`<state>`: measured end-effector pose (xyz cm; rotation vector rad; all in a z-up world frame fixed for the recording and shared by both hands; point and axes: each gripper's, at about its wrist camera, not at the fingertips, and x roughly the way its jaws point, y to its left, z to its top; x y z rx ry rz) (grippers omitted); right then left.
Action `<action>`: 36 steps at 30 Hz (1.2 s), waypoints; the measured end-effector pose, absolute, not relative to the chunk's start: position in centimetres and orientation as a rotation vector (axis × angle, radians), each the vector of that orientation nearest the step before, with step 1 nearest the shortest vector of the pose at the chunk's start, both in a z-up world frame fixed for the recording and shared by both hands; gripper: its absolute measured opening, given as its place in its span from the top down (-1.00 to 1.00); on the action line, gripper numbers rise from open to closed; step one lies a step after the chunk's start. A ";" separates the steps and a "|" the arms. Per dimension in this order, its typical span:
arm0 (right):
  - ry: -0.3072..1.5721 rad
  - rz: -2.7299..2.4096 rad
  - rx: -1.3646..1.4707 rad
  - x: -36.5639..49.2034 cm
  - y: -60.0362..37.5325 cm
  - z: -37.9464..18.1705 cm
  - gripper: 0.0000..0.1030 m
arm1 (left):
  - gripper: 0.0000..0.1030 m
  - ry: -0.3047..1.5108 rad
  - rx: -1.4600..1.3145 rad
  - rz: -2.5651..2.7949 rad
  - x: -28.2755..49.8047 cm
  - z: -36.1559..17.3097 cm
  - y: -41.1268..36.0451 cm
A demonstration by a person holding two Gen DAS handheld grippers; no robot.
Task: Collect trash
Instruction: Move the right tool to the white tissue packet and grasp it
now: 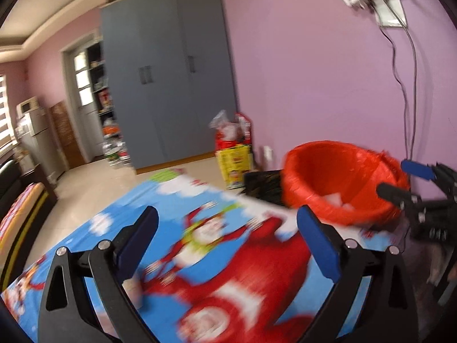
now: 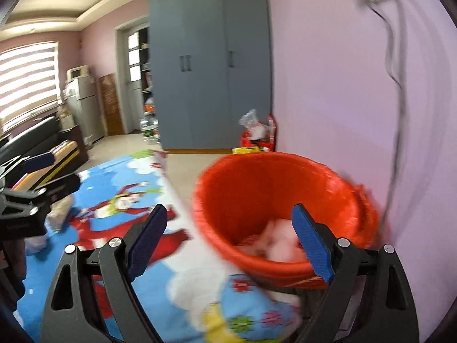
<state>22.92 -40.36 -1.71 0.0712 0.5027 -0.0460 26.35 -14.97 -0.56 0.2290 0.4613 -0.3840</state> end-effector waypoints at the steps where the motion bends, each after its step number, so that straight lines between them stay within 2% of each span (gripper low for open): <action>1: 0.506 -0.026 0.067 23.1 -39.2 -1.6 -0.63 | -0.85 0.460 0.231 -0.347 25.6 -0.5 -12.8; 7: 0.547 0.078 0.039 24.8 -32.2 -1.7 -0.63 | -0.90 0.465 0.156 -0.167 22.6 -0.6 -2.0; 17: 0.637 0.287 -0.012 28.6 -19.4 -3.3 -0.63 | -0.90 0.547 0.111 -0.046 19.2 -3.8 8.2; 22: 0.675 0.349 -0.012 30.3 -15.7 -4.2 -0.63 | -0.90 0.581 0.068 -0.042 17.9 -4.9 10.6; 36: 0.739 0.397 -0.013 34.4 -10.8 -5.9 -0.63 | -0.90 0.624 0.070 -0.036 18.6 -7.1 10.2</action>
